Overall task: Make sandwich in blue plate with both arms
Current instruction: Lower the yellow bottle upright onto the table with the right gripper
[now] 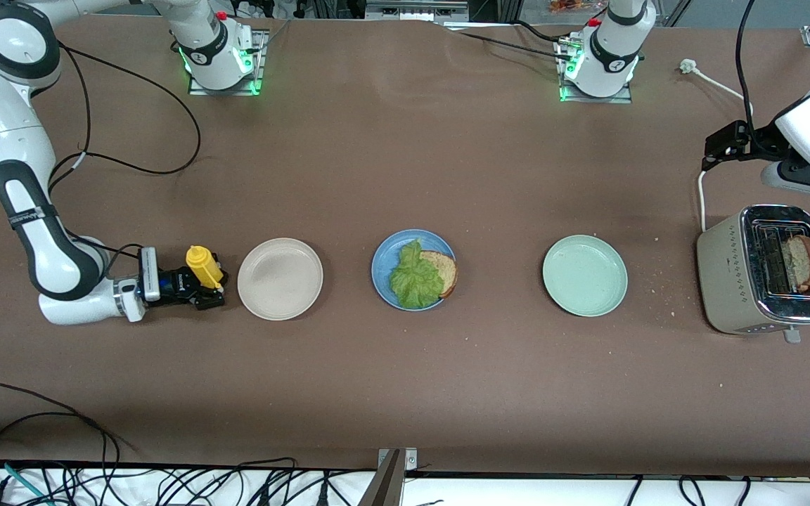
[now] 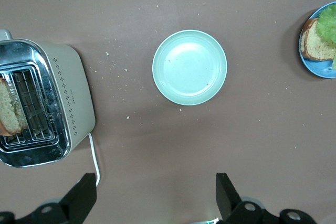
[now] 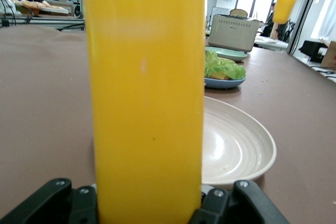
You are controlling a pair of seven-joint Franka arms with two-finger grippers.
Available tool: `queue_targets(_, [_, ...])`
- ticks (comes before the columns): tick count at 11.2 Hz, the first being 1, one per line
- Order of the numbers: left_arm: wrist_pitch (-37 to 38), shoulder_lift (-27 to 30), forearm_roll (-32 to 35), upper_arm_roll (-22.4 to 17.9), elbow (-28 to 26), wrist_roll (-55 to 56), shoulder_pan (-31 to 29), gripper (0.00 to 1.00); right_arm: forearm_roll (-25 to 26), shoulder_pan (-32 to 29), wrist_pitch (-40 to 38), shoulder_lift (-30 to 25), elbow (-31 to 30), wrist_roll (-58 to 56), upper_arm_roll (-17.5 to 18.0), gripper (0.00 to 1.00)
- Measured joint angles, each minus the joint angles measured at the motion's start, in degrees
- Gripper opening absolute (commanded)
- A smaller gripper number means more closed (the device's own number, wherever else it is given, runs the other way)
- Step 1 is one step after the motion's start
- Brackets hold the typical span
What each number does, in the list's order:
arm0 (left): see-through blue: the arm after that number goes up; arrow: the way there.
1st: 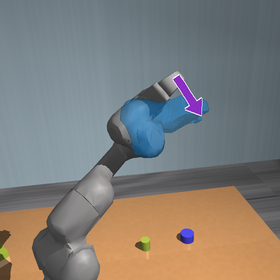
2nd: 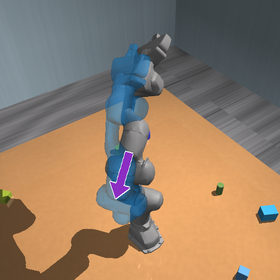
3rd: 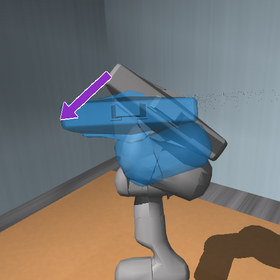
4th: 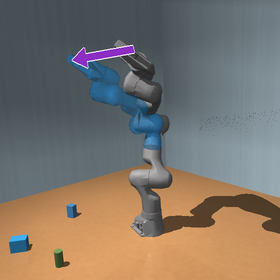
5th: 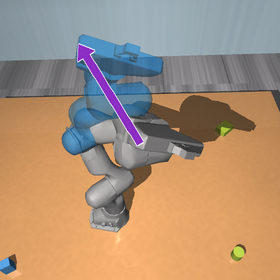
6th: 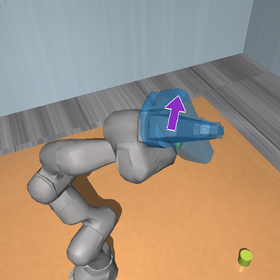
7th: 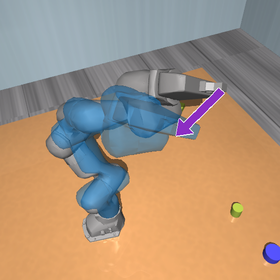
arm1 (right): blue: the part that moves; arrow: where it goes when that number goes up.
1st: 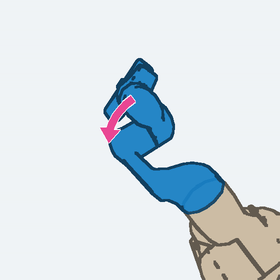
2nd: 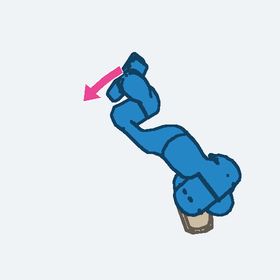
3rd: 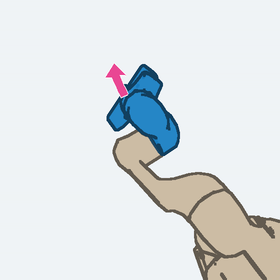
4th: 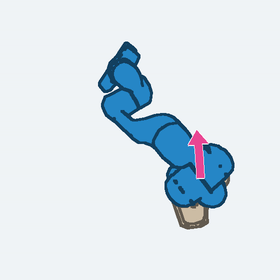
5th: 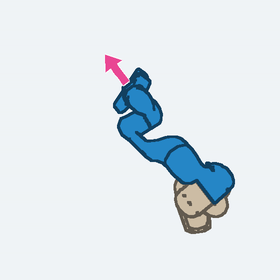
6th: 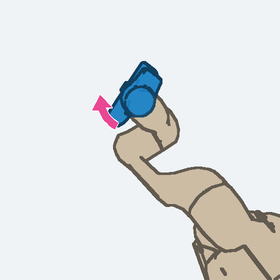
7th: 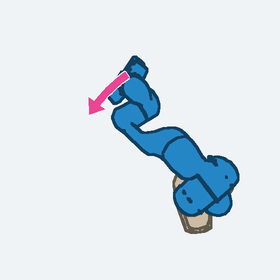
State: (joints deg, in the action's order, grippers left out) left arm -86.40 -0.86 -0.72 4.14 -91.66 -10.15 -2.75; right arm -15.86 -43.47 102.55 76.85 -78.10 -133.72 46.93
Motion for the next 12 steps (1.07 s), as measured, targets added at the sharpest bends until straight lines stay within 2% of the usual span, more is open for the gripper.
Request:
queue_targets(2, [0.00, 0.00, 0.00, 0.00, 0.00, 0.00, 0.00, 1.00, -0.49, -0.25, 0.57, 2.84, 0.18, -2.89, 0.13, 0.00])
queue_targets(6, [0.00, 0.00, 0.00, 0.00, 0.00, 0.00, 0.00, 1.00, -1.17, -0.65, 0.28, 3.31, 0.22, -4.05, 0.24, 0.00])
queue_targets(9, [0.00, 0.00, 0.00, 0.00, 0.00, 0.00, 0.00, 1.00, -1.42, -0.83, 0.27, 3.47, 0.22, -4.14, 0.21, 0.31])
queue_targets(10, [0.00, 0.00, 0.00, 0.00, 0.00, 0.00, 0.00, 1.00, -1.49, -0.93, 0.26, 3.50, 0.22, -4.23, 0.21, 0.54])
queue_targets(11, [0.00, 0.00, 0.00, 0.00, 0.00, 0.00, 0.00, 1.00, -1.57, -1.03, 0.26, 3.51, 0.22, -4.26, 0.19, 1.00])
queue_targets(12, [0.00, 0.00, 0.00, 0.00, 0.00, 0.00, 0.00, 1.00, -1.94, -1.17, 0.27, 3.51, 0.22, -4.40, 0.08, 1.00])
